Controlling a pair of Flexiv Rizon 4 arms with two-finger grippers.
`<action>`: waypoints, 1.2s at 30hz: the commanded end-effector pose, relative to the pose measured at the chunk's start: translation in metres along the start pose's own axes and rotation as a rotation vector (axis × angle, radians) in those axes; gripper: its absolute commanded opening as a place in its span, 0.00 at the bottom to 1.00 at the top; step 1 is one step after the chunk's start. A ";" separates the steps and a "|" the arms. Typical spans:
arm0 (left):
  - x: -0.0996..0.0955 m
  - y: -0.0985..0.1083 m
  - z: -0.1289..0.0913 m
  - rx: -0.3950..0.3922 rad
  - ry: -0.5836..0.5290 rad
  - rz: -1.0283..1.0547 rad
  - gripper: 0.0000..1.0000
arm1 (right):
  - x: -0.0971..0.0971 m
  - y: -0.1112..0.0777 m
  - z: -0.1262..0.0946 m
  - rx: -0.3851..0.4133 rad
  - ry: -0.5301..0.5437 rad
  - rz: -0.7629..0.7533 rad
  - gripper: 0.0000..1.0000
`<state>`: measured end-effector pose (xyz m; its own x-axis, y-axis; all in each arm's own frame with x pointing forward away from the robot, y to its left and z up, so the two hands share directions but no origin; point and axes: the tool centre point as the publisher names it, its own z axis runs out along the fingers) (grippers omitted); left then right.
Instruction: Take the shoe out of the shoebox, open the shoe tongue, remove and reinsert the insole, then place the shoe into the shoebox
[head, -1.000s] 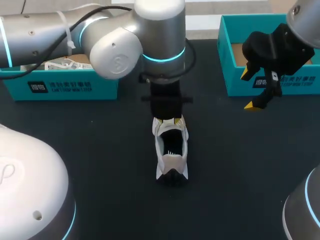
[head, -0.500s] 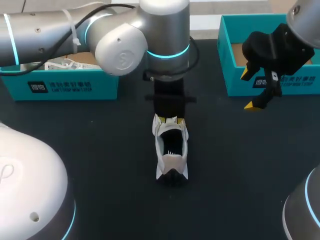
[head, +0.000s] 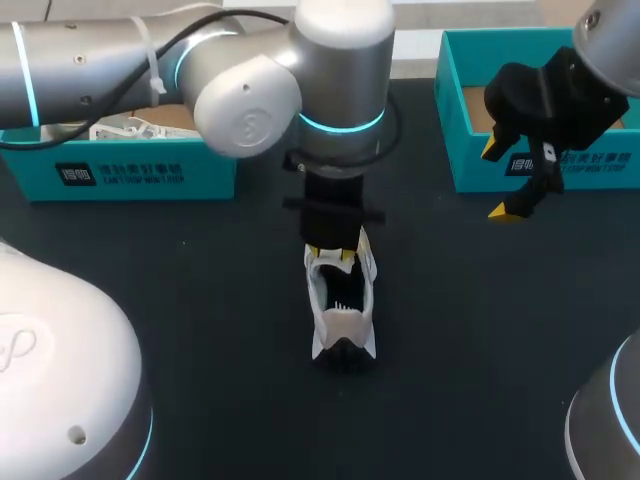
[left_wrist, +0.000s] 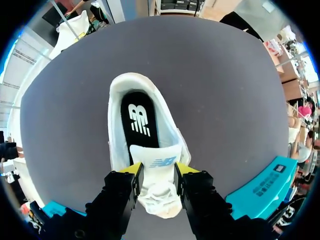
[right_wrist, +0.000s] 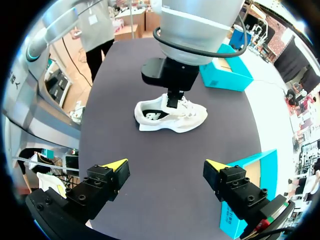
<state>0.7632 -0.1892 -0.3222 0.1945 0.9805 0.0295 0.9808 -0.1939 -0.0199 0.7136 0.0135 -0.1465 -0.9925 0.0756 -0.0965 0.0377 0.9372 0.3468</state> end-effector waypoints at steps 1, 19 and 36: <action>0.001 -0.003 0.000 -0.002 -0.005 -0.002 0.40 | -0.002 0.002 0.001 0.005 0.003 0.002 1.00; -0.015 -0.012 0.008 0.028 -0.049 -0.058 0.39 | -0.002 0.002 0.001 0.005 0.003 0.002 1.00; 0.018 -0.016 -0.032 0.088 -0.157 -0.594 1.00 | -0.002 0.002 0.001 0.005 0.003 0.002 1.00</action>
<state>0.7518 -0.1790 -0.2894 -0.2949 0.9539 -0.0556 0.9532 0.2897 -0.0861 0.7137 0.0136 -0.1465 -0.9925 0.0755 -0.0963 0.0377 0.9372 0.3467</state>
